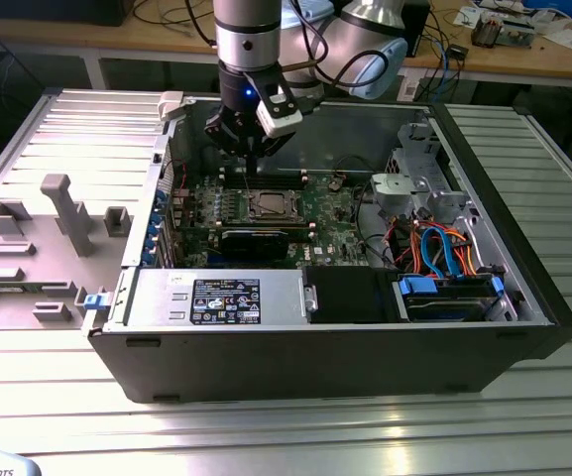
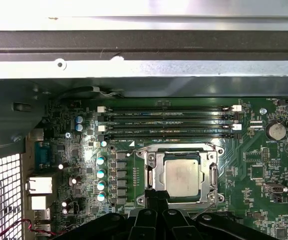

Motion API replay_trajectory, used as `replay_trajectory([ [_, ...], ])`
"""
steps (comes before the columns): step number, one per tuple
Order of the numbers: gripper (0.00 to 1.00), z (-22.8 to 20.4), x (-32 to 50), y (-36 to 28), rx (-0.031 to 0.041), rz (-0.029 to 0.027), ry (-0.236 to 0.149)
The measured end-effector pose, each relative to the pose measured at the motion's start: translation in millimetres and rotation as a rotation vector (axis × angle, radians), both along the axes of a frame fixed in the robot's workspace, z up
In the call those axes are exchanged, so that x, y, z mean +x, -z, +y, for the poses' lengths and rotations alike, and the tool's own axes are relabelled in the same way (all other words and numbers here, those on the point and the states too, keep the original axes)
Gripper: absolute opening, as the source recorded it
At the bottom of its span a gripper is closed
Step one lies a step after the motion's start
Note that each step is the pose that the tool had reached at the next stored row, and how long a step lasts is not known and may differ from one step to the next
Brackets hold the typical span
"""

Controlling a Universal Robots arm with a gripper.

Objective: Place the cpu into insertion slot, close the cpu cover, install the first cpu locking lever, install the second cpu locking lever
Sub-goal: 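Install the first cpu locking lever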

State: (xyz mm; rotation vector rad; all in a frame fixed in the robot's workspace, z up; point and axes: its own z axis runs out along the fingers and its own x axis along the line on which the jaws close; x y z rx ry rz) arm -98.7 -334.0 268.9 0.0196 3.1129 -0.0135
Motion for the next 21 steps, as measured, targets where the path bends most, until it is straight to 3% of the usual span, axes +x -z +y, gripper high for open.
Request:
replay_trajectory([
  [21,0.11,-0.1,-3.1,0.0,0.0000,0.0000,0.000],
])
